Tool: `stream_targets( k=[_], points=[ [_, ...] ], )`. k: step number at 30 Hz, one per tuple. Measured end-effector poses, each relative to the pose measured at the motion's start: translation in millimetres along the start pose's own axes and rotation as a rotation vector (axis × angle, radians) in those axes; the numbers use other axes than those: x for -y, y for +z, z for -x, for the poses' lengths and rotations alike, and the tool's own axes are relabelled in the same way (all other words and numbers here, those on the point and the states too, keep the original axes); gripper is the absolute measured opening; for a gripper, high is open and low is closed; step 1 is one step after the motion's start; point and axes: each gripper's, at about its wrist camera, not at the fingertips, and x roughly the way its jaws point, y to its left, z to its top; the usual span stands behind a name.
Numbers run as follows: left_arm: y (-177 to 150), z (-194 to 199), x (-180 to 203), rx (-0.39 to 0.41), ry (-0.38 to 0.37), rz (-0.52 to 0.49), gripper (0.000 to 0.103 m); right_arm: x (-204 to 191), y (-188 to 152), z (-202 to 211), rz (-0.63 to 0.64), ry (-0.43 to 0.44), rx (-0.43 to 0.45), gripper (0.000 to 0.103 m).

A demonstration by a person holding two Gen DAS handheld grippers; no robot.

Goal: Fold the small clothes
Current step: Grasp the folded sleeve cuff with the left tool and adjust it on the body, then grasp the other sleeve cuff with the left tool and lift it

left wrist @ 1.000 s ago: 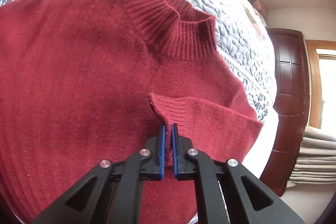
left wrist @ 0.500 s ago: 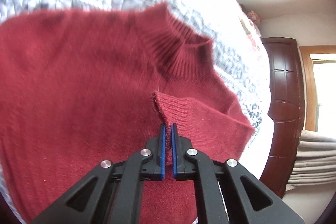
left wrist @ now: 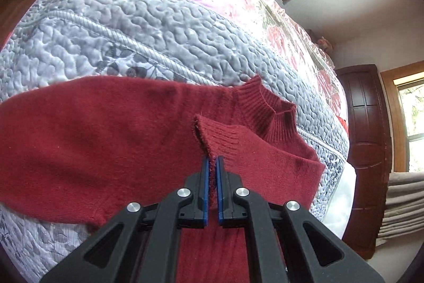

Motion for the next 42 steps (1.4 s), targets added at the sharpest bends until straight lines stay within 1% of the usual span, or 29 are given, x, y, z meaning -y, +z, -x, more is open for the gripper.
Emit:
stream_targets(
  k=[3, 10, 17, 19, 20, 21, 23, 24, 25, 27, 28, 30, 32, 34, 36, 37, 38, 40, 41, 42],
  points=[
    [-2, -3, -14, -0.008, 0.005, -0.007, 0.004, -1, -1, -2, 0.002, -0.001, -0.010, 0.042],
    [-3, -18, -27, -0.008, 0.006, 0.000, 0.004, 2, 0, -5, 0.002, -0.003, -0.012, 0.042],
    [-8, -35, -44, -0.042, 0.054, 0.016, 0.005, 7, 1, -10, -0.009, -0.003, -0.024, 0.042],
    [-10, -43, -52, -0.066, 0.072, 0.038, 0.007, 7, 2, -10, -0.006, -0.002, -0.026, 0.042],
    [-11, -43, -54, -0.060, 0.093, 0.046, 0.007, 7, 3, -9, -0.004, -0.003, -0.025, 0.042],
    [-12, -40, -54, -0.052, 0.105, 0.050, 0.010, 7, 3, -8, -0.002, -0.003, -0.024, 0.042],
    [-15, -27, -50, -0.011, 0.122, 0.051, 0.011, 7, 5, -6, -0.001, -0.003, -0.021, 0.042],
    [-17, -20, -46, 0.016, 0.118, 0.050, 0.014, 7, 5, -6, -0.001, -0.004, -0.019, 0.042],
    [-21, -14, -40, 0.035, 0.097, 0.050, 0.020, 7, 6, -7, -0.001, -0.003, -0.020, 0.042],
    [-27, -14, -26, 0.030, 0.041, 0.032, 0.027, 7, 8, -8, 0.000, 0.000, -0.022, 0.042],
    [-30, -18, -19, 0.022, 0.020, 0.014, 0.030, 6, 8, -9, 0.002, 0.002, -0.024, 0.042],
    [-31, -31, -14, 0.003, 0.020, 0.001, 0.030, 2, 10, -8, 0.012, 0.005, -0.023, 0.042],
    [-30, -46, -20, -0.011, 0.029, 0.030, 0.030, -2, 11, -4, 0.019, 0.006, -0.014, 0.042],
    [-30, -59, -31, -0.034, 0.051, 0.056, 0.030, -4, 10, -2, 0.019, 0.005, -0.013, 0.044],
    [-30, -62, -40, -0.049, 0.030, 0.089, 0.030, -6, 9, 0, 0.028, 0.003, -0.023, 0.044],
    [-31, -57, -42, -0.043, 0.022, 0.100, 0.031, -8, 9, 0, 0.039, 0.000, -0.028, 0.044],
    [-32, -47, -43, -0.025, 0.013, 0.106, 0.034, -9, 8, 1, 0.048, -0.002, -0.033, 0.044],
    [-36, -17, -48, 0.033, -0.032, 0.130, 0.057, -13, 10, 3, 0.062, 0.000, -0.039, 0.044],
    [-40, 1, -56, 0.071, -0.052, 0.155, 0.063, -16, 12, 4, 0.070, 0.003, -0.040, 0.045],
    [-45, 21, -67, 0.113, -0.063, 0.189, 0.073, -20, 15, 5, 0.079, 0.007, -0.039, 0.047]
  ],
)
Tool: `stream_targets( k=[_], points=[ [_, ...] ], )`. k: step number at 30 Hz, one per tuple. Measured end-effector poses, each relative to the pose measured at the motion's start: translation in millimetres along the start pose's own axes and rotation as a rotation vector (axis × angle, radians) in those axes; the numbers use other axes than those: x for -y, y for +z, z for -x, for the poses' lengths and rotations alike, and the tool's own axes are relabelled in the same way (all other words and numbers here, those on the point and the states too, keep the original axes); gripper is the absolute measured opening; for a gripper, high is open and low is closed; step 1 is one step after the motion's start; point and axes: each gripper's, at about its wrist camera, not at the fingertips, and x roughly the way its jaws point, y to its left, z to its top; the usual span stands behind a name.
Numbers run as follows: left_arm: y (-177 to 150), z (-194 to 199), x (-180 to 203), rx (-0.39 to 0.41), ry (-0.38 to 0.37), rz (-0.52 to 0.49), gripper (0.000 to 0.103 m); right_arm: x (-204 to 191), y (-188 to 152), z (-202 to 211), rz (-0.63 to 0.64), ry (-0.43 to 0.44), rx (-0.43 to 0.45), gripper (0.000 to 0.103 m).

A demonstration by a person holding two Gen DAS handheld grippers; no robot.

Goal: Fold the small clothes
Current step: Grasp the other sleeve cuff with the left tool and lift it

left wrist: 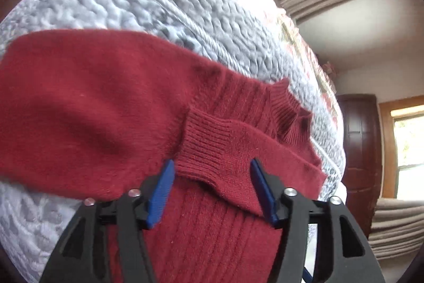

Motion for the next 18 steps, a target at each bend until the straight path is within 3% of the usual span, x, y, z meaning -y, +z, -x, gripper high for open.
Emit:
stream_targets(
  k=[1, 3, 7, 10, 14, 18],
  points=[
    [-2, 20, -14, 0.044, -0.005, 0.038, 0.083, -4, 3, 1, 0.009, 0.002, 0.001, 0.052],
    [-3, 60, -54, 0.134, 0.014, 0.127, 0.090, -16, 10, 1, 0.028, 0.012, -0.002, 0.055],
    [-6, 128, -173, 0.261, 0.078, 0.384, 0.090, -53, 24, -4, 0.095, 0.051, -0.006, 0.055],
    [-12, 169, -269, 0.369, 0.034, 0.624, 0.090, -85, 27, -11, 0.143, 0.088, -0.018, 0.055],
    [-12, 191, -352, 0.478, -0.021, 0.816, 0.090, -128, 25, -23, 0.198, 0.136, -0.056, 0.055],
    [5, 176, -387, 0.450, 0.012, 0.861, 0.090, -159, 21, -29, 0.248, 0.154, -0.082, 0.056]
  ],
)
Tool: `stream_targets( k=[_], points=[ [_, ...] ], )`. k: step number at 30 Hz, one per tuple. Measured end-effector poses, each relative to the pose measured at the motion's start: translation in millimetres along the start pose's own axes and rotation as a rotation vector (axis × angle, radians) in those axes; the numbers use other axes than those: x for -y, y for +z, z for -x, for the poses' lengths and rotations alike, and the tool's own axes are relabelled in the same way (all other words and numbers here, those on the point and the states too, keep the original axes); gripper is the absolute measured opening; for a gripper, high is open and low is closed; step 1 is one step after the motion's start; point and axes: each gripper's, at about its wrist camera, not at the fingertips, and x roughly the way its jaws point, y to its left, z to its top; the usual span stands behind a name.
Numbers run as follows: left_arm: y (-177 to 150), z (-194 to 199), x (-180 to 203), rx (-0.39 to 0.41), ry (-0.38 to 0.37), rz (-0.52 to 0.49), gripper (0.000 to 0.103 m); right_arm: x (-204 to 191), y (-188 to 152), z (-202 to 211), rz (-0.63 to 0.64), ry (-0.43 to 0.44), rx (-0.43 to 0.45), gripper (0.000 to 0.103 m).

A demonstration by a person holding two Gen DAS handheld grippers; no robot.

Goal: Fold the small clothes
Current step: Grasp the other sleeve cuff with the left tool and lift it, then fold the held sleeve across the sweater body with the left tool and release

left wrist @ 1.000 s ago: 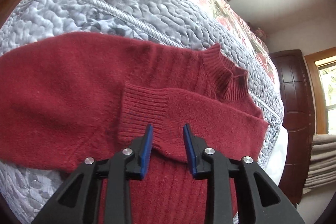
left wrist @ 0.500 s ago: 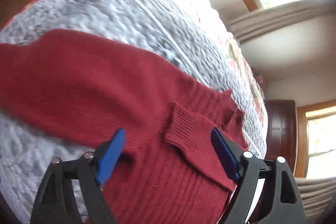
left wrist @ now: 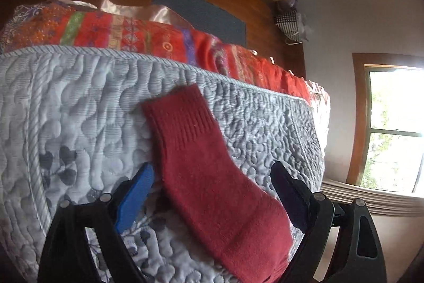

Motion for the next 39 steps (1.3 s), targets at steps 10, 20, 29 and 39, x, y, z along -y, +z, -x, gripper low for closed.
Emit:
stream_targets(
  k=[10, 20, 29, 39],
  points=[
    [20, -52, -20, 0.003, 0.096, 0.032, 0.088, 6, -3, -13, -0.012, -0.042, -0.029, 0.057],
    [21, -40, -16, 0.047, 0.155, -0.060, 0.009, 18, -10, -6, -0.025, -0.054, -0.022, 0.057],
    [-18, 34, 80, 0.161, -0.023, -0.319, 0.008, 2, -18, 11, -0.025, -0.025, -0.010, 0.057],
    [-182, 114, 259, 0.180, -0.307, -0.799, 0.008, 28, -14, 49, -0.122, -0.008, 0.071, 0.057]
  ],
)
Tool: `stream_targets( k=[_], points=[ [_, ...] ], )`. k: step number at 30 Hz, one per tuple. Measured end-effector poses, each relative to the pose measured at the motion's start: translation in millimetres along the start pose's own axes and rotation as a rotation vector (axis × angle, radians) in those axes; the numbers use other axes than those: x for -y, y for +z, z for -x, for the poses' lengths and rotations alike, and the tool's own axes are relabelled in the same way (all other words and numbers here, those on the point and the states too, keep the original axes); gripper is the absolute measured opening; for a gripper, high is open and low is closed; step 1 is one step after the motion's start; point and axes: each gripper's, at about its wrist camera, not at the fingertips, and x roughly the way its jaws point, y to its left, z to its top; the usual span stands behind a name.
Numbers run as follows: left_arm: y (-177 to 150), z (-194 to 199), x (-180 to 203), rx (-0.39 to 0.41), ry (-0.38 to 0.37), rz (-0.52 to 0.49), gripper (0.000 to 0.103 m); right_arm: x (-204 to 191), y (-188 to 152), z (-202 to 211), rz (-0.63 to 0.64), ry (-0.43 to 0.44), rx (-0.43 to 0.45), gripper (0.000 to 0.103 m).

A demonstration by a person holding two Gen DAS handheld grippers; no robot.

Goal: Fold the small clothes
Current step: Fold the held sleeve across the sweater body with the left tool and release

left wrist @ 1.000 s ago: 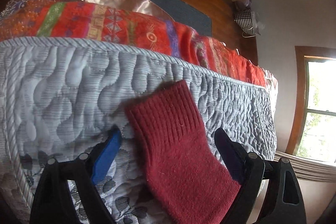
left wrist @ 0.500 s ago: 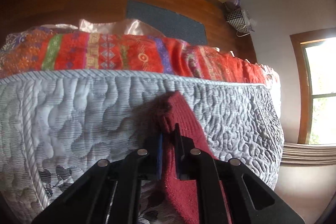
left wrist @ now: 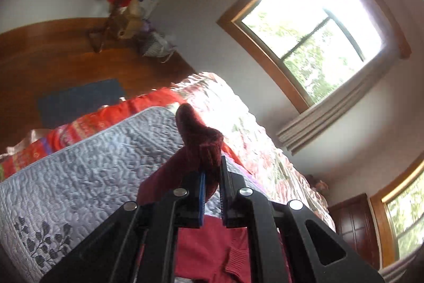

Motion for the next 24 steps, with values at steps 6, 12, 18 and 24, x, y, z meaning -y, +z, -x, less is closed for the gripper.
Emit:
stream_targets(
  k=[6, 12, 18, 24],
  points=[
    [-68, -47, 112, -0.111, -0.073, -0.253, 0.008, 41, -11, 19, -0.089, -0.039, 0.022, 0.059],
    [-179, -116, 171, -0.310, -0.119, -0.404, 0.008, 96, -28, 27, -0.223, -0.095, 0.012, 0.060],
    [-284, -179, 187, -0.508, -0.092, -0.517, 0.008, 149, -32, 18, -0.370, -0.061, -0.004, 0.060],
    [-333, -208, 175, -0.605, -0.051, -0.535, 0.013, 196, -3, 3, -0.523, 0.092, 0.014, 0.068]
  ],
)
